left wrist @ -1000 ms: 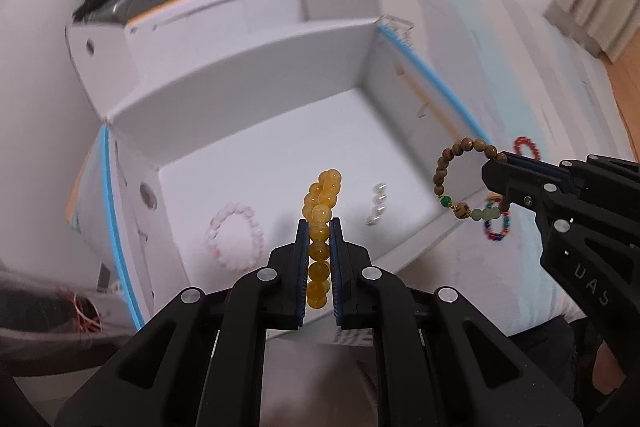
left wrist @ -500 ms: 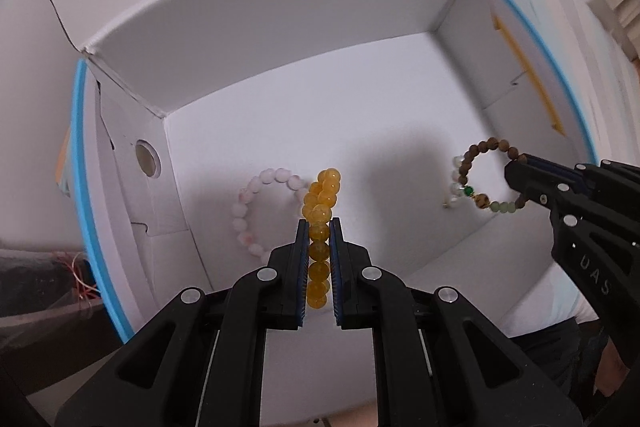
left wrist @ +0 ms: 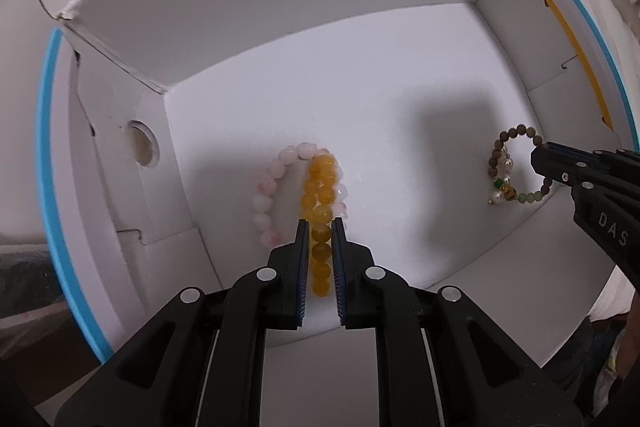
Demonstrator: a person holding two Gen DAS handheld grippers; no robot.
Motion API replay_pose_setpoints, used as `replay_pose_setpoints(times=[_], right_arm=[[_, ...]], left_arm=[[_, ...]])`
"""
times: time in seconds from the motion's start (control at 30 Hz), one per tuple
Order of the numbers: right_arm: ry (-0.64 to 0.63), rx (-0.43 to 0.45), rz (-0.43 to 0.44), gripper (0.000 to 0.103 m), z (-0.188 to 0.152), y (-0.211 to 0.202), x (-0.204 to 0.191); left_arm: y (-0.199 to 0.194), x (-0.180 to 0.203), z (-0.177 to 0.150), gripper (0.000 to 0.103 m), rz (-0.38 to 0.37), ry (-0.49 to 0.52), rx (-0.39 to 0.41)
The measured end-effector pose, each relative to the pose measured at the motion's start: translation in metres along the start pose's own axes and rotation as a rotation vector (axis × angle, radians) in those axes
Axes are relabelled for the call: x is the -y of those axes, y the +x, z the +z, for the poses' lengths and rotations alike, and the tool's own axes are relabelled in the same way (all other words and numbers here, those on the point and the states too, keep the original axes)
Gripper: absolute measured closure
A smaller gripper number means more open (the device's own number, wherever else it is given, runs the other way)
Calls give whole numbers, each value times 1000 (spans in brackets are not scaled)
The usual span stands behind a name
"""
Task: Organize jewelry
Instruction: 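Open the left tool over the pink bracelet while the right tool releases the brown bracelet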
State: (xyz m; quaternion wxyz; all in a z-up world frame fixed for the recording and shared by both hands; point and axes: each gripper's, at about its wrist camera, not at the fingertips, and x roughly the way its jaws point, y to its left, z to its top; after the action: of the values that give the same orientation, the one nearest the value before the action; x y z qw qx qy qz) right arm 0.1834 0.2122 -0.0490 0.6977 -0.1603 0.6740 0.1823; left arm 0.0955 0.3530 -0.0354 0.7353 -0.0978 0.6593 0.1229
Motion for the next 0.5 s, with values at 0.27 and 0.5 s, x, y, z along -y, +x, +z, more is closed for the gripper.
replay_pose_setpoints(times=[0.27, 0.5], right_arm=[[-21, 73, 31, 65, -12, -22, -2], [-26, 160, 67, 46, -27, -57, 4]], left_arm=[[-22, -2, -13, 64, 7, -11, 76], [-48, 1, -29, 37, 22, -23, 154]])
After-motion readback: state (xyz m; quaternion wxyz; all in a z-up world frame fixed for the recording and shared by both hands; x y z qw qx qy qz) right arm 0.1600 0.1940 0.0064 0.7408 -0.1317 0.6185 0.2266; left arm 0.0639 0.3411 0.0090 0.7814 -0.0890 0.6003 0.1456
